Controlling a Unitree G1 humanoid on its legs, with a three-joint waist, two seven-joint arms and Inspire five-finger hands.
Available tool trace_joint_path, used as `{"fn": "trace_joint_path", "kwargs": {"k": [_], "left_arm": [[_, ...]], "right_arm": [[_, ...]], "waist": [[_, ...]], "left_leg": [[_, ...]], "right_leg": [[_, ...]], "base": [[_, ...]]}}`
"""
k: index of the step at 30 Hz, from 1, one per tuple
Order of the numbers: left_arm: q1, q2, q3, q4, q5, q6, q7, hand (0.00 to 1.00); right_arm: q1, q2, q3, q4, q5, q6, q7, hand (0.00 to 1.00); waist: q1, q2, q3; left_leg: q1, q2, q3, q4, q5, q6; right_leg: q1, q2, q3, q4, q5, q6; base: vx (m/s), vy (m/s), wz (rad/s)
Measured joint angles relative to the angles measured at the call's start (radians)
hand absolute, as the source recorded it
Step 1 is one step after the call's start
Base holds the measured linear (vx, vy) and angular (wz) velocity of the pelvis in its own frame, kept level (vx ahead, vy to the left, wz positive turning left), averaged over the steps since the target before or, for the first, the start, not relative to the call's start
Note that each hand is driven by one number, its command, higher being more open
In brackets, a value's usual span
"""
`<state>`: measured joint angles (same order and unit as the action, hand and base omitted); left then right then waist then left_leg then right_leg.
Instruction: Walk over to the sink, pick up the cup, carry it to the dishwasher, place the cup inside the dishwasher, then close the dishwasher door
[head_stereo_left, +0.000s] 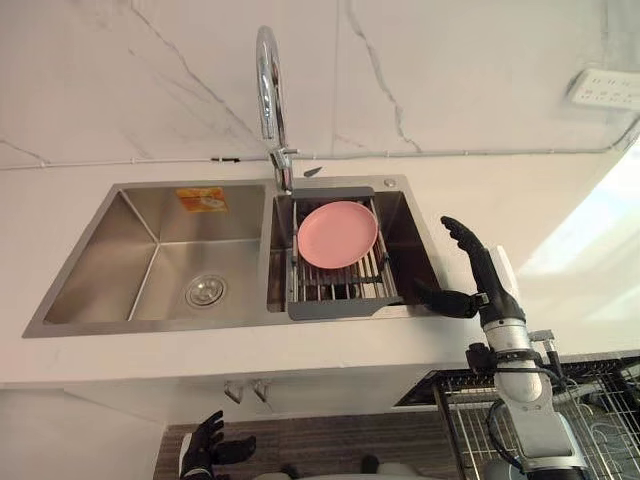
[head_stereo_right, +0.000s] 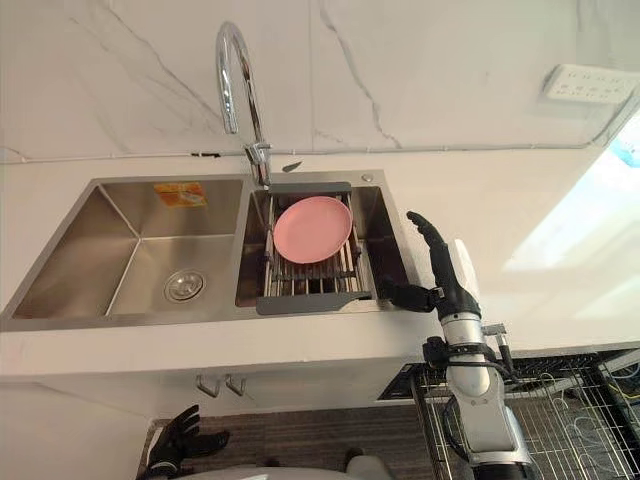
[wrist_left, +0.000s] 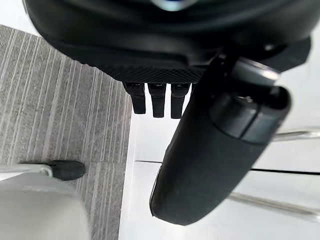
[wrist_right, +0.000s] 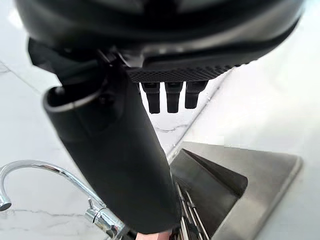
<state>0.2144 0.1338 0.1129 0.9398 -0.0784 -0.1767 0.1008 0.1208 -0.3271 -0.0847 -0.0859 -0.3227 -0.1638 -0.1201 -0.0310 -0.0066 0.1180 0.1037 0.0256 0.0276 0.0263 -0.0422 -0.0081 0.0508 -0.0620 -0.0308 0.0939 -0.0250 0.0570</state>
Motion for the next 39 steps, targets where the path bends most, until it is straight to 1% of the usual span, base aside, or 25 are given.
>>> {"fn": "trace_joint_path", "kwargs": {"k": [4, 5, 8, 11, 14, 15, 16, 18, 20, 21, 23, 26, 30, 33, 39], "left_arm": [[0.001, -0.001, 0.000, 0.034, 0.000, 0.013, -0.017, 0.90], [0.002, 0.001, 0.000, 0.048, 0.000, 0.015, -0.017, 0.90], [0.018, 0.003, 0.000, 0.053, 0.000, 0.018, -0.017, 0.90], [0.035, 0.005, 0.019, 0.053, 0.000, 0.018, -0.019, 0.90], [0.037, 0.008, 0.019, 0.054, 0.000, 0.017, -0.020, 0.90], [0.035, 0.008, 0.019, 0.054, 0.000, 0.017, -0.021, 0.90], [0.032, 0.009, 0.019, 0.054, 0.000, 0.017, -0.023, 0.90], [0.030, 0.009, 0.019, 0.054, 0.000, 0.017, -0.024, 0.90], [0.024, 0.009, 0.019, 0.053, 0.000, 0.015, -0.025, 0.90], [0.026, 0.010, 0.019, 0.053, 0.000, 0.015, -0.025, 0.90], [0.024, 0.012, 0.019, 0.051, 0.000, 0.015, -0.025, 0.90], [-0.001, 0.012, 0.018, 0.047, 0.000, 0.005, -0.025, 0.90], [-0.003, 0.010, 0.017, 0.046, 0.000, 0.000, -0.025, 0.90], [-0.003, 0.008, 0.018, 0.046, 0.000, 0.000, -0.025, 0.90], [0.001, 0.004, 0.018, 0.047, 0.000, 0.000, -0.025, 0.90]], "right_arm": [[-0.026, -0.022, -0.026, 0.000, -0.036, 0.005, -0.016, 0.90], [-0.039, -0.044, -0.026, 0.000, -0.036, 0.004, -0.016, 0.90], [-0.062, -0.104, -0.017, 0.008, -0.038, 0.001, -0.015, 0.90], [-0.114, -0.156, 0.024, 0.065, -0.044, -0.008, -0.007, 0.90], [-0.158, -0.205, 0.079, 0.125, -0.056, -0.018, 0.007, 0.90], [-0.171, -0.219, 0.097, 0.147, -0.056, -0.019, 0.011, 0.90], [-0.185, -0.230, 0.119, 0.179, -0.063, -0.019, 0.019, 0.90], [-0.206, -0.239, 0.148, 0.221, -0.065, -0.019, 0.028, 0.90], [-0.250, -0.258, 0.191, 0.260, -0.074, -0.024, 0.040, 0.90], [-0.269, -0.273, 0.196, 0.260, -0.079, -0.034, 0.042, 0.90], [-0.313, -0.304, 0.223, 0.273, -0.100, -0.034, 0.042, 0.90], [-0.382, -0.310, 0.270, 0.302, -0.122, -0.036, 0.042, 0.90], [-0.393, -0.309, 0.329, 0.315, -0.154, -0.037, 0.048, 0.90], [-0.393, -0.306, 0.331, 0.315, -0.169, -0.038, 0.048, 0.90], [-0.393, -0.305, 0.332, 0.315, -0.189, -0.038, 0.047, 0.90]], "waist": [[0.002, -0.001, 0.000], [0.007, -0.001, 0.000], [0.016, -0.002, 0.001], [0.018, -0.002, 0.001], [0.021, 0.000, 0.002], [0.025, 0.000, 0.002], [0.034, 0.001, 0.003], [0.042, 0.001, 0.004], [0.042, 0.000, 0.008], [0.040, -0.001, 0.009], [0.041, 0.000, 0.010], [0.045, 0.000, 0.034], [0.061, 0.001, 0.043], [0.067, 0.001, 0.059], [0.067, 0.007, 0.067]], "left_leg": [[0.004, -0.006, -0.025, -0.007, 0.004, -0.002], [0.005, -0.006, -0.031, -0.011, 0.008, -0.002], [0.004, -0.005, -0.047, -0.026, 0.015, 0.006], [-0.006, -0.004, -0.052, -0.027, 0.015, 0.006], [-0.038, -0.007, -0.058, -0.025, 0.016, 0.006], [-0.048, -0.007, -0.059, -0.024, 0.016, 0.007], [-0.054, -0.007, -0.061, -0.020, 0.018, 0.006], [-0.059, -0.009, -0.064, -0.012, 0.023, -0.001], [-0.069, -0.011, -0.075, 0.003, 0.025, 0.003], [-0.071, -0.012, -0.076, 0.012, 0.024, 0.001], [-0.073, -0.011, -0.077, 0.025, 0.018, -0.005], [-0.080, -0.010, -0.088, 0.049, 0.006, -0.004], [-0.099, -0.011, -0.098, 0.087, -0.018, 0.000], [-0.107, -0.013, -0.102, 0.099, -0.028, 0.001], [-0.116, -0.016, -0.103, 0.109, -0.031, 0.000]], "right_leg": [[0.002, 0.000, 0.018, 0.026, -0.028, 0.009], [0.002, -0.001, 0.017, 0.028, -0.039, 0.013], [0.000, 0.001, 0.017, 0.026, -0.043, 0.009], [-0.005, 0.005, 0.023, 0.021, -0.049, -0.001], [-0.031, 0.008, 0.034, 0.017, -0.048, -0.001], [-0.038, 0.008, 0.034, 0.016, -0.047, 0.001], [-0.038, 0.008, 0.034, 0.014, -0.041, 0.011], [-0.037, 0.007, 0.033, 0.014, -0.036, 0.004], [-0.036, 0.006, 0.033, 0.015, -0.030, -0.001], [-0.035, 0.006, 0.033, 0.017, -0.029, -0.001], [-0.031, 0.007, 0.035, 0.020, -0.029, -0.001], [-0.028, 0.008, 0.033, 0.020, -0.029, -0.001], [-0.022, 0.010, 0.031, 0.020, -0.030, -0.001], [-0.018, 0.008, 0.031, 0.020, -0.031, -0.001], [-0.021, 0.007, 0.038, 0.018, -0.039, 0.000]], "base": [[-0.08, -0.019, 0.19], [-0.08, -0.027, 0.15], [-0.08, -0.035, 0.17], [-0.02, -0.017, 0.05], [0.01, -0.005, 0.09], [0.05, 0.007, 0.08], [0.06, 0.008, 0.04], [0.09, 0.009, 0.07], [0.14, 0.013, 0.18], [0.13, 0.008, 0.11], [0.06, -0.007, 0.02], [0.02, -0.015, 0.08], [-0.03, -0.009, 0.08], [-0.07, -0.003, 0.05], [-0.06, -0.006, 0.01]]}}
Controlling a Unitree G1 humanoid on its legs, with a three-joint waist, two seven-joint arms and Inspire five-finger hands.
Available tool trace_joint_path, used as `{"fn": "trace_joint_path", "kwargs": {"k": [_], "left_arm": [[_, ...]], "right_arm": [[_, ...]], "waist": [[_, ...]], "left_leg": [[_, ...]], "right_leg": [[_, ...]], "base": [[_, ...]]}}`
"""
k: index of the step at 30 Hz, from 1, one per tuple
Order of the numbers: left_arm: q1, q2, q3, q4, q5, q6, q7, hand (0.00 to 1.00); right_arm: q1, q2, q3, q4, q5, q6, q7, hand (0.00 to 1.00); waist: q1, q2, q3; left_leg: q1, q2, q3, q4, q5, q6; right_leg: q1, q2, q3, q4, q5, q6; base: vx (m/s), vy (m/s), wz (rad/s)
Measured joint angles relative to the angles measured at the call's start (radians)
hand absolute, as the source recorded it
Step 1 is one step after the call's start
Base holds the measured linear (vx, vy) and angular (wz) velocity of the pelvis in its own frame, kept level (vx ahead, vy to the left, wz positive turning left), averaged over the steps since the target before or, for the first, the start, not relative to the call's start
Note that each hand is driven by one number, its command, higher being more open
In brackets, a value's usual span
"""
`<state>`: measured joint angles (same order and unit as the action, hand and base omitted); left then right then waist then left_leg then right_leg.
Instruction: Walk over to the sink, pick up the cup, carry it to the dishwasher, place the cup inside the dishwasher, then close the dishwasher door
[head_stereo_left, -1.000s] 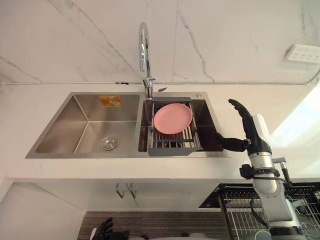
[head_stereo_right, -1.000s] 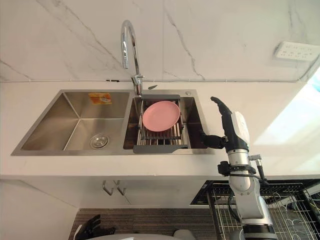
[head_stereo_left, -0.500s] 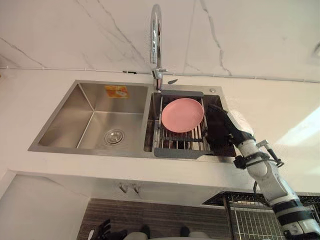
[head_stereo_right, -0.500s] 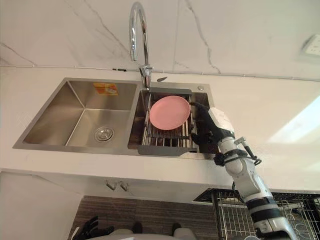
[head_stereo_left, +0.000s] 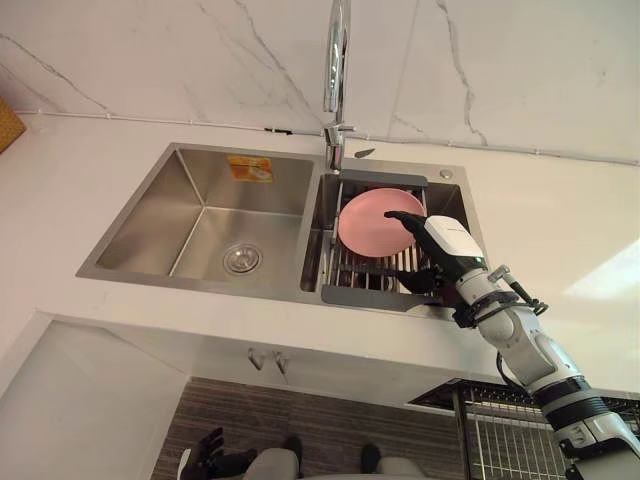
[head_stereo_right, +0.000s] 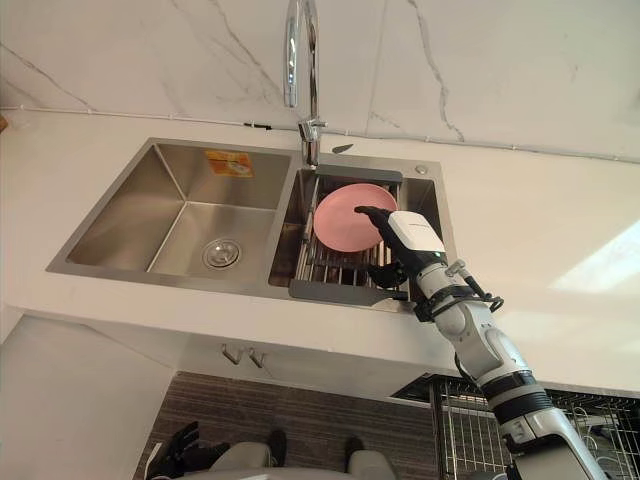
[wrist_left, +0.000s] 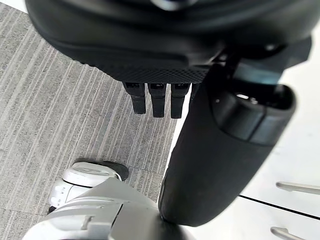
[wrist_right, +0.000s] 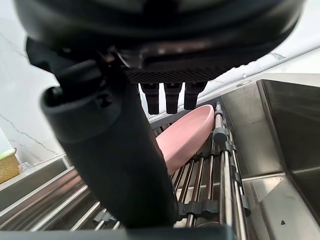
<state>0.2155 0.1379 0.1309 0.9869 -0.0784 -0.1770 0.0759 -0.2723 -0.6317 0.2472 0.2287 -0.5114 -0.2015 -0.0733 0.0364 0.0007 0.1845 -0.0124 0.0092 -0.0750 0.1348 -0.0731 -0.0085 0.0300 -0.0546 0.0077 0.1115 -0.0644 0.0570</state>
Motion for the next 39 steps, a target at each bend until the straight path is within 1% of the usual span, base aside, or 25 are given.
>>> {"fn": "trace_joint_path", "kwargs": {"k": [4, 7, 10, 13, 17, 18, 24, 28, 32, 39], "left_arm": [[0.000, 0.000, 0.000, -0.001, 0.000, 0.000, 0.000, 0.90], [-0.002, 0.000, 0.000, -0.002, 0.000, -0.001, 0.001, 0.90], [-0.004, -0.001, -0.001, -0.003, -0.001, -0.001, 0.001, 0.90], [-0.004, -0.002, -0.001, -0.018, -0.001, -0.002, 0.004, 0.90], [-0.004, -0.002, 0.000, -0.035, -0.002, -0.002, 0.007, 0.90], [-0.007, -0.002, 0.000, -0.042, -0.002, -0.003, 0.008, 0.90], [-0.026, -0.003, 0.000, -0.043, -0.002, -0.003, 0.010, 0.90], [-0.037, -0.003, 0.000, -0.043, -0.012, -0.004, 0.010, 0.90], [-0.043, -0.003, 0.000, -0.044, -0.020, -0.004, 0.010, 0.90], [-0.045, -0.003, -0.001, -0.046, -0.020, -0.005, 0.010, 0.90]], "right_arm": [[-0.006, -0.001, 0.000, 0.000, -0.047, 0.000, -0.003, 0.90], [-0.039, -0.001, 0.009, 0.030, -0.107, 0.001, -0.004, 0.90], [-0.083, -0.002, 0.036, 0.077, -0.162, 0.018, -0.009, 0.90], [-0.123, -0.002, 0.038, 0.083, -0.202, 0.032, -0.016, 0.90], [-0.180, -0.002, 0.038, 0.083, -0.226, 0.049, -0.028, 0.90], [-0.201, -0.003, 0.038, 0.083, -0.229, 0.053, -0.034, 0.30], [-0.249, -0.008, 0.038, 0.083, -0.238, 0.071, -0.046, 0.30], [-0.302, -0.008, 0.044, 0.104, -0.237, 0.070, -0.052, 0.30], [-0.346, -0.008, 0.044, 0.114, -0.237, 0.069, -0.081, 0.30], [-0.352, -0.019, 0.045, 0.118, -0.234, 0.063, -0.080, 0.30]], "waist": [[0.000, 0.000, 0.000], [0.000, 0.001, 0.001], [0.002, 0.006, 0.007], [0.005, 0.012, 0.034], [0.014, 0.015, 0.052], [0.016, 0.017, 0.058], [0.032, 0.027, 0.072], [0.032, 0.032, 0.096], [0.035, 0.033, 0.097], [0.037, 0.033, 0.098]], "left_leg": [[-0.004, 0.000, 0.000, 0.002, 0.001, 0.001], [-0.018, 0.000, 0.000, 0.010, 0.003, 0.004], [-0.024, -0.002, -0.002, 0.022, 0.003, 0.004], [-0.031, -0.004, -0.006, 0.026, 0.003, 0.005], [-0.036, -0.003, -0.009, 0.032, -0.001, 0.006], [-0.042, -0.003, -0.009, 0.037, -0.003, 0.007], [-0.076, -0.003, -0.012, 0.054, -0.003, 0.007], [-0.086, -0.003, -0.014, 0.060, -0.005, 0.007], [-0.101, -0.004, -0.016, 0.068, -0.004, 0.007], [-0.100, -0.006, -0.019, 0.073, -0.004, 0.007]], "right_leg": [[-0.003, 0.000, 0.000, 0.000, 0.000, 0.000], [-0.014, 0.000, 0.000, 0.000, 0.003, 0.001], [-0.015, -0.002, -0.002, 0.000, 0.005, 0.003], [-0.017, -0.003, -0.004, 0.002, 0.006, 0.003], [-0.018, 0.000, -0.004, 0.003, 0.006, 0.002], [-0.022, 0.001, -0.004, 0.003, 0.007, 0.001], [-0.049, 0.002, -0.004, 0.010, 0.008, 0.000], [-0.054, 0.004, -0.004, 0.010, 0.008, 0.000], [-0.067, 0.004, -0.004, 0.013, 0.008, -0.001], [-0.065, 0.003, -0.003, 0.014, 0.008, -0.001]], "base": [[0.00, 0.000, 0.00], [0.00, 0.000, 0.00], [0.03, -0.004, 0.04], [0.01, -0.006, 0.05], [0.00, -0.002, 0.01], [-0.03, -0.015, 0.01], [-0.01, -0.004, 0.02], [-0.02, -0.003, 0.01], [-0.01, -0.002, 0.01], [0.01, -0.001, 0.02]]}}
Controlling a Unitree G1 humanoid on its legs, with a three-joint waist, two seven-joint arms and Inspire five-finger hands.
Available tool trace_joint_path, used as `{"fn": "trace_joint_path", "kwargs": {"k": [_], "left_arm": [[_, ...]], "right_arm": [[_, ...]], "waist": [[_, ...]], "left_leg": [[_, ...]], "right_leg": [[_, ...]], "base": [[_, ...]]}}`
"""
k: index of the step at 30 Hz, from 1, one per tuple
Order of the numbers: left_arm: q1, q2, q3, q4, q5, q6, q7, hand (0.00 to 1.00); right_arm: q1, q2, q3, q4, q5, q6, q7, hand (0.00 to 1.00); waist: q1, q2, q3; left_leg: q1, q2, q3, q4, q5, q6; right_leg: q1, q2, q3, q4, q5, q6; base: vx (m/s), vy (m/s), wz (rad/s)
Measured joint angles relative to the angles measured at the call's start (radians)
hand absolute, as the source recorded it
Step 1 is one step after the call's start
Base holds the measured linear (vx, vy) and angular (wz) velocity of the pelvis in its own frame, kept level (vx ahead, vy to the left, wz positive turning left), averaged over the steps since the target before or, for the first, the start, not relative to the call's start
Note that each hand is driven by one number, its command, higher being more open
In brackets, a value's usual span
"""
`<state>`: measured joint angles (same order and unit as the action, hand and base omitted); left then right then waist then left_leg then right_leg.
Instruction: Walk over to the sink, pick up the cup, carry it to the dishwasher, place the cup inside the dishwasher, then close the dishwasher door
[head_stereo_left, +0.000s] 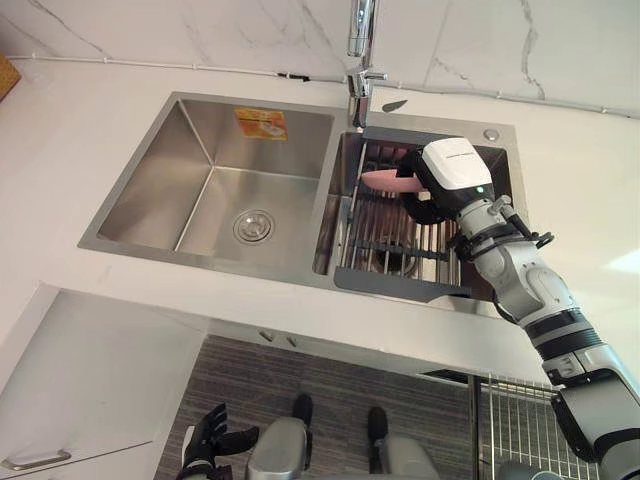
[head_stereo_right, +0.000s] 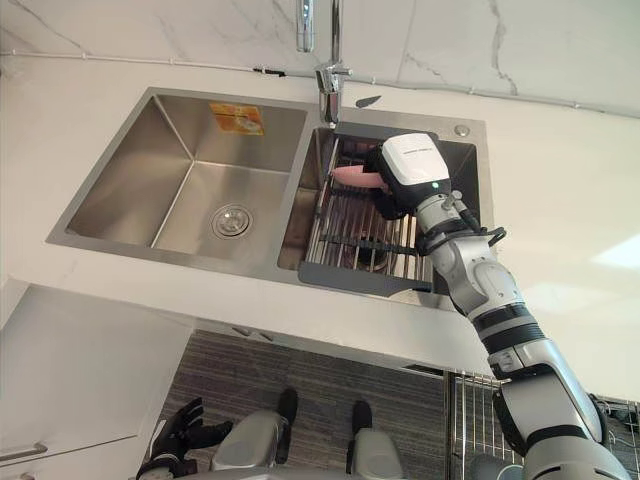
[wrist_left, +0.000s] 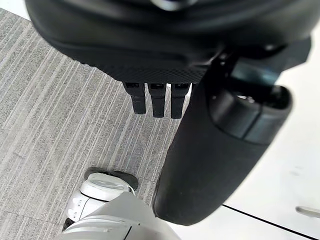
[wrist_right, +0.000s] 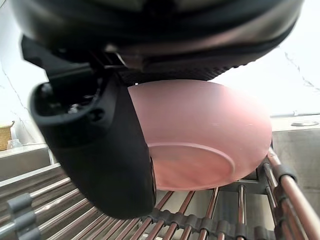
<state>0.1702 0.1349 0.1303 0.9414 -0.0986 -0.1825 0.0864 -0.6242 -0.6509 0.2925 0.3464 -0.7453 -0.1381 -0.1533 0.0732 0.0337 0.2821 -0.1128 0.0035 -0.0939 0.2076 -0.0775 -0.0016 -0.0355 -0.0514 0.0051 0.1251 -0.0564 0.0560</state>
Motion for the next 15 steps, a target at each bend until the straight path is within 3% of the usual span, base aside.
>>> {"fn": "trace_joint_path", "kwargs": {"k": [4, 10, 15], "left_arm": [[0.000, 0.000, 0.000, 0.000, 0.000, 0.000, 0.000, 0.90], [0.001, -0.001, 0.012, 0.000, 0.001, 0.001, -0.001, 0.90], [0.006, -0.001, 0.022, 0.006, 0.002, 0.003, -0.003, 0.90]], "right_arm": [[0.008, -0.004, -0.001, -0.019, 0.007, -0.002, 0.000, 0.30], [0.168, -0.022, -0.095, -0.278, 0.019, -0.028, 0.000, 0.30], [0.326, -0.019, -0.215, -0.492, 0.047, -0.069, -0.004, 0.30]], "waist": [[-0.001, -0.001, 0.000], [-0.010, -0.002, 0.001], [-0.039, -0.008, -0.004]], "left_leg": [[0.006, 0.000, 0.003, 0.000, 0.000, 0.000], [0.037, 0.001, 0.008, -0.017, -0.004, 0.003], [0.075, 0.001, 0.015, -0.045, -0.004, 0.005]], "right_leg": [[0.004, 0.000, 0.005, 0.000, 0.000, 0.000], [0.023, 0.000, 0.018, -0.001, 0.000, 0.000], [0.051, -0.001, 0.025, -0.005, -0.001, 0.001]], "base": [[0.00, 0.000, 0.00], [0.00, -0.005, -0.04], [-0.01, -0.009, -0.06]]}}
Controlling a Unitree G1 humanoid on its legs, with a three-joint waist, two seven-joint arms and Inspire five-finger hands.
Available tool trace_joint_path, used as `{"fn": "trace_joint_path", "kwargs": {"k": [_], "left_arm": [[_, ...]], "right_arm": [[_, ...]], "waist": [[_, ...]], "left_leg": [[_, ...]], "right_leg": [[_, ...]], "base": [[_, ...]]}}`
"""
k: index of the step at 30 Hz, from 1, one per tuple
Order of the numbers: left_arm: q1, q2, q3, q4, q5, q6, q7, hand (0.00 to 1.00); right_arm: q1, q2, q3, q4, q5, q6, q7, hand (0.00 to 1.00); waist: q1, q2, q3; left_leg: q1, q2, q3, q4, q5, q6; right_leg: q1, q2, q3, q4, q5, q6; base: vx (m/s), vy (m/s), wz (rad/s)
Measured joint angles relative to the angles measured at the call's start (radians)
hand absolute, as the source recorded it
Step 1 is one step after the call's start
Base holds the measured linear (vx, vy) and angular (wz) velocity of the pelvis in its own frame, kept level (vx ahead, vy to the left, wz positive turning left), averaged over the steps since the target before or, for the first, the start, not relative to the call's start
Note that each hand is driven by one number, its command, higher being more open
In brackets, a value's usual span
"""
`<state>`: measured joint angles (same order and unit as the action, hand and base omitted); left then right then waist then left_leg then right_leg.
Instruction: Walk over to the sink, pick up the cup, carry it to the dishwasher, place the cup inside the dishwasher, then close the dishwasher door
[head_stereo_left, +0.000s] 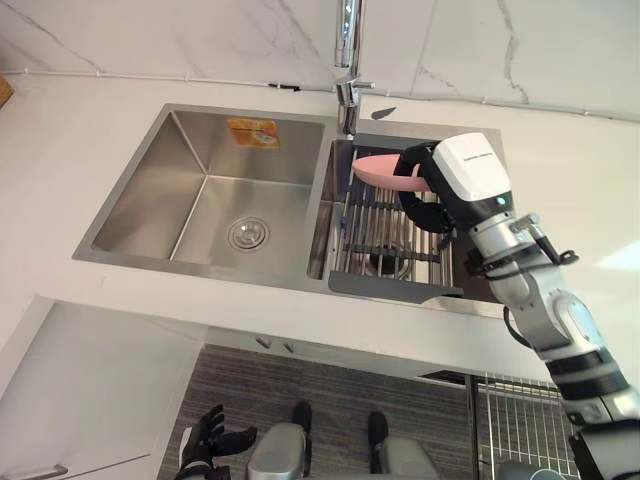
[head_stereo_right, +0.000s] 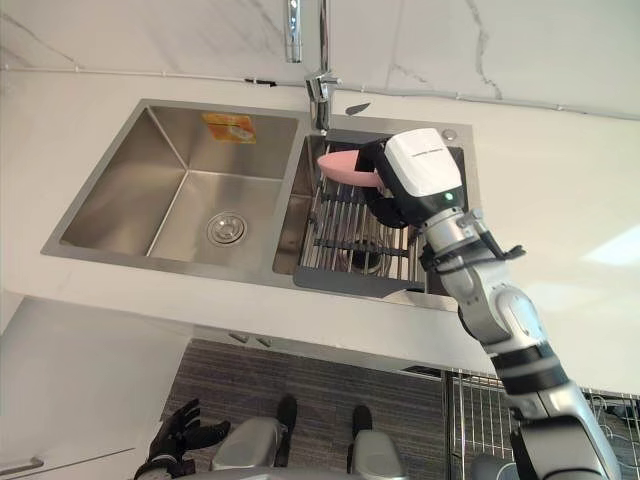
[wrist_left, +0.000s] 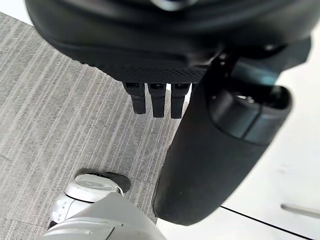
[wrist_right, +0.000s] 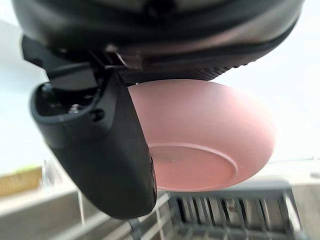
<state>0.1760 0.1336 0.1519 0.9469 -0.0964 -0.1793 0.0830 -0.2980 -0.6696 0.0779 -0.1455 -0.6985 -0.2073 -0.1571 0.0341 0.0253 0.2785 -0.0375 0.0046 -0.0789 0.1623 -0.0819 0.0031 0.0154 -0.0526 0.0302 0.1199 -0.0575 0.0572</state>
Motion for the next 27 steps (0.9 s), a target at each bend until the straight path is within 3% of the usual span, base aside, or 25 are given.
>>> {"fn": "trace_joint_path", "kwargs": {"k": [8, 15, 17, 20, 22, 24, 27], "left_arm": [[0.002, 0.001, 0.000, 0.020, 0.012, 0.002, -0.018, 0.90], [-0.010, 0.004, 0.001, 0.032, 0.017, 0.001, -0.017, 0.90], [-0.012, 0.003, 0.000, 0.033, 0.016, 0.001, -0.016, 0.90], [-0.019, 0.000, 0.000, 0.038, 0.016, 0.001, -0.014, 0.90], [-0.015, -0.017, 0.004, 0.039, 0.015, 0.001, -0.014, 0.90], [-0.011, -0.028, 0.037, 0.039, 0.005, 0.000, -0.009, 0.90], [-0.002, -0.032, 0.063, 0.041, -0.001, -0.001, 0.002, 0.90]], "right_arm": [[0.202, 0.053, -0.149, -0.173, 0.009, -0.030, -0.022, 0.30], [0.328, 0.131, -0.275, -0.309, 0.036, -0.047, -0.068, 0.30], [0.338, 0.140, -0.278, -0.316, 0.049, -0.047, -0.084, 0.30], [0.346, 0.160, -0.278, -0.353, 0.049, -0.048, -0.088, 0.30], [0.354, 0.164, -0.284, -0.361, 0.050, -0.050, -0.091, 0.30], [0.412, 0.193, -0.310, -0.366, 0.049, -0.048, -0.094, 0.30], [0.442, 0.232, -0.314, -0.367, 0.045, -0.021, -0.096, 0.30]], "waist": [[-0.032, -0.035, -0.031], [-0.078, -0.032, -0.041], [-0.077, -0.030, -0.041], [-0.078, -0.030, -0.042], [-0.081, -0.015, -0.049], [-0.083, -0.021, -0.050], [-0.082, -0.031, -0.048]], "left_leg": [[0.035, 0.002, 0.010, -0.012, 0.002, 0.000], [-0.047, -0.002, -0.044, 0.120, -0.029, -0.009], [-0.066, 0.001, -0.049, 0.154, -0.046, -0.014], [-0.086, -0.011, -0.054, 0.164, -0.052, -0.026], [-0.125, -0.031, -0.126, 0.235, -0.084, -0.029], [-0.133, -0.029, -0.102, 0.241, -0.099, -0.030], [-0.153, -0.014, 0.022, 0.244, -0.103, -0.020]], "right_leg": [[0.020, 0.001, 0.012, 0.000, -0.001, 0.000], [0.007, 0.010, -0.022, 0.029, -0.024, -0.005], [-0.026, 0.019, -0.012, 0.087, -0.041, -0.007], [-0.095, 0.018, 0.037, 0.151, -0.064, -0.009], [-0.130, 0.037, 0.067, 0.156, -0.070, -0.008], [-0.145, 0.044, 0.107, 0.155, -0.062, 0.000], [-0.193, 0.057, 0.241, 0.115, 0.001, 0.029]], "base": [[0.01, -0.014, -0.05], [-0.05, -0.013, 0.20], [-0.11, -0.021, -0.03], [-0.16, -0.003, -0.23], [-0.10, 0.042, -0.53], [-0.07, 0.078, -0.56], [-0.07, 0.154, -1.20]]}}
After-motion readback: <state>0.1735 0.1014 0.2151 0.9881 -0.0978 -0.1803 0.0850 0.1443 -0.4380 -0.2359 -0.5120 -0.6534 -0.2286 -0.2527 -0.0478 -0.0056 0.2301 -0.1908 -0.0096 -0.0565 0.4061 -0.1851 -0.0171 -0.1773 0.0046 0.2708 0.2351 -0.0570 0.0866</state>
